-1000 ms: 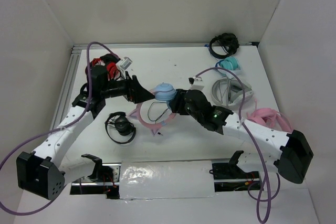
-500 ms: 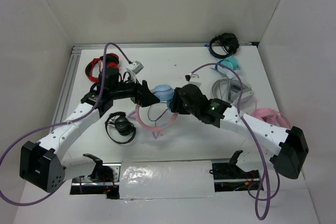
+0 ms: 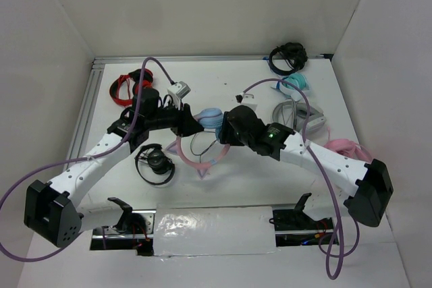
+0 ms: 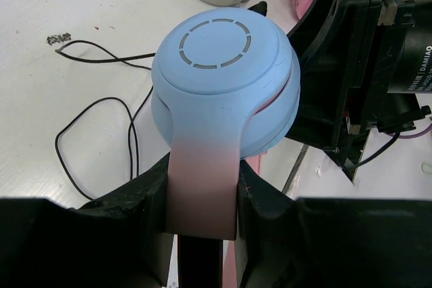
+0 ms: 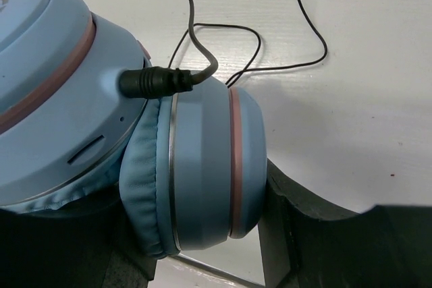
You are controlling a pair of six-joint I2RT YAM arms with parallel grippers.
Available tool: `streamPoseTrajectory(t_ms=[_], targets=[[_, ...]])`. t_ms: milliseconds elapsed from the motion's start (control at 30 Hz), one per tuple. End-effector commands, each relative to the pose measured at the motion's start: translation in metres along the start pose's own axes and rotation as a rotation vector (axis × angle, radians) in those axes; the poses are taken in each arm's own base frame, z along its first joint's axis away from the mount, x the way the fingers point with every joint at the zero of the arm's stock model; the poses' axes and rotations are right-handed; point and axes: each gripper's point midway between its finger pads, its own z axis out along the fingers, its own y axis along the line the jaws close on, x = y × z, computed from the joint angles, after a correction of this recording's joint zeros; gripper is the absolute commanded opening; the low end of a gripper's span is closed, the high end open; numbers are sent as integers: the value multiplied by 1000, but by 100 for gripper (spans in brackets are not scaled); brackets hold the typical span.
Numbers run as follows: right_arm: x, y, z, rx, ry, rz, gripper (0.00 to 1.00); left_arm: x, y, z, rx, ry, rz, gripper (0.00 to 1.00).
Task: Wrap the headphones
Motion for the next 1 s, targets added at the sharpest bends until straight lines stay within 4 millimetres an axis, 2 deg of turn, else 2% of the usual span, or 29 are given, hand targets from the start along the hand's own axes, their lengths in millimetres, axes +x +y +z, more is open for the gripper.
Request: streamPoseTrajectory(t_ms=[0, 167, 333, 400, 433, 467, 533, 567, 600, 700, 800, 900, 933, 967], targets=[[-33, 45, -15, -180, -105, 23, 0, -29, -31, -3, 111, -72, 85, 0], [-35, 46, -18, -214, -132, -6, 9, -25, -54, -11, 228, -65, 67, 0], [-35, 43, -21, -241, -165, -9, 28, -33, -67, -15, 275, -85, 66, 0], [-35, 43, -26, -268, -180, -16, 43, -35, -68, -17, 280, -90, 70, 0], [-40, 47, -30, -295, -209, -31, 59, -37, -70, -18, 285, -90, 67, 0], [-40, 46, -31, -296, -210, -31, 60, -38, -70, -18, 285, -90, 67, 0], [-46, 49, -33, -312, -245, -30, 74, -39, -71, -18, 282, -91, 64, 0], [-43, 47, -32, -320, -248, -45, 77, -39, -71, -18, 284, -92, 66, 0], [-43, 49, -32, -332, -256, -51, 95, -38, -71, -18, 286, -87, 59, 0], [-50, 50, -34, -346, -299, -49, 98, -40, -73, -18, 296, -88, 62, 0], [-56, 46, -32, -319, -335, -34, 98, -40, -75, -19, 304, -88, 65, 0], [-63, 46, -34, -324, -373, -17, 87, -40, -79, -21, 327, -87, 76, 0], [-61, 43, -32, -322, -375, -22, 76, -40, -80, -21, 330, -85, 75, 0], [-62, 42, -32, -318, -385, -18, 69, -41, -80, -22, 327, -85, 71, 0]])
